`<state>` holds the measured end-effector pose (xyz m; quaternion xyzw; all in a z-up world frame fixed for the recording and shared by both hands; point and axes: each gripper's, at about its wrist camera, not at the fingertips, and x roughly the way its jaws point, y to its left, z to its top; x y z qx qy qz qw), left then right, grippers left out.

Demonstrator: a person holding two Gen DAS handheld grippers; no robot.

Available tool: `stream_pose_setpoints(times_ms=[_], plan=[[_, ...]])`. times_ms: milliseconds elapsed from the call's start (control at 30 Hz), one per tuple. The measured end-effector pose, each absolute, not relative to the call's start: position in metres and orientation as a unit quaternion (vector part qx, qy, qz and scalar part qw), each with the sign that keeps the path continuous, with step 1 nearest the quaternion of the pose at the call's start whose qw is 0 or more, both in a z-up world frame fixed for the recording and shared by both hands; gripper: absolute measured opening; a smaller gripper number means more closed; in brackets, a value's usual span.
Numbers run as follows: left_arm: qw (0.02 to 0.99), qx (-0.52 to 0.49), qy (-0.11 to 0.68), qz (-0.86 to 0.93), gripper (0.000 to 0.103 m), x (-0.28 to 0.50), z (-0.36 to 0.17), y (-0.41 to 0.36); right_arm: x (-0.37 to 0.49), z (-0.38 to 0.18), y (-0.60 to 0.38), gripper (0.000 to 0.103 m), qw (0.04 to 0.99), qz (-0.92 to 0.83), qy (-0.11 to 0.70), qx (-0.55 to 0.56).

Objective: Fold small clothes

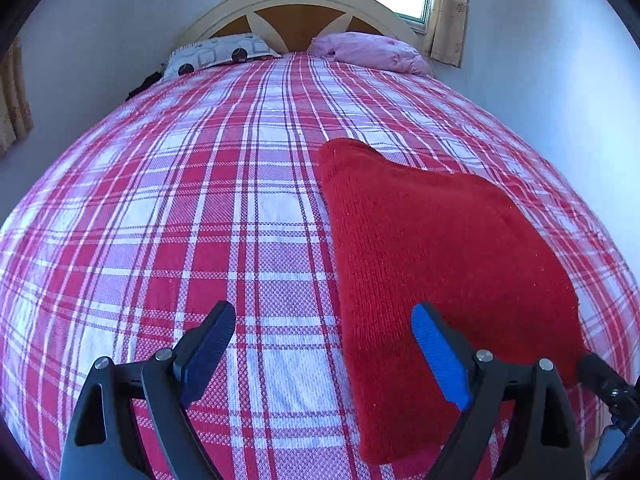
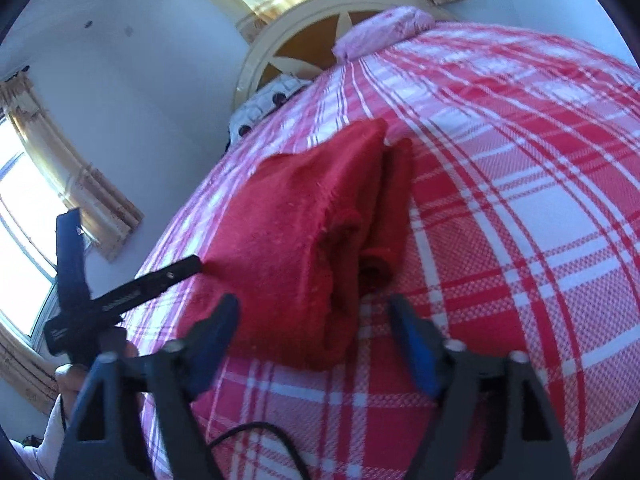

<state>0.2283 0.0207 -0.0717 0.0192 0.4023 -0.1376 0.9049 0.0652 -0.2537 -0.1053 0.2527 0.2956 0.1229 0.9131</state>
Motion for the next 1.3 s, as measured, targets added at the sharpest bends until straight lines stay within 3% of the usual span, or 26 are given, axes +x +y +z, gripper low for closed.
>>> stream_pose_setpoints(times_ms=[467, 867, 933, 1033, 1067, 1300], plan=[[0.888, -0.095, 0.41, -0.184, 0.09, 0.272, -0.056, 0.033, 0.089, -0.08, -0.291, 0.087, 0.911, 0.071, 0.284, 0.29], [0.839, -0.12, 0.49, -0.202, 0.09, 0.305, -0.107, -0.008, 0.173, -0.105, -0.278, 0.09, 0.908, 0.034, 0.348, 0.231], [0.842, -0.108, 0.489, -0.2, 0.09, 0.305, -0.105, -0.013, 0.175, -0.104, -0.271, 0.083, 0.909, 0.045, 0.357, 0.211], [0.849, -0.086, 0.483, -0.199, 0.09, 0.303, -0.103, -0.02, 0.175, -0.107, -0.266, 0.059, 0.907, 0.06, 0.362, 0.205], [0.851, -0.08, 0.479, -0.198, 0.09, 0.302, -0.103, -0.021, 0.175, -0.108, -0.265, 0.056, 0.907, 0.064, 0.362, 0.205], [0.864, -0.05, 0.46, -0.198, 0.074, 0.297, -0.1, -0.028, 0.175, -0.11, -0.265, 0.052, 0.907, 0.067, 0.36, 0.21]])
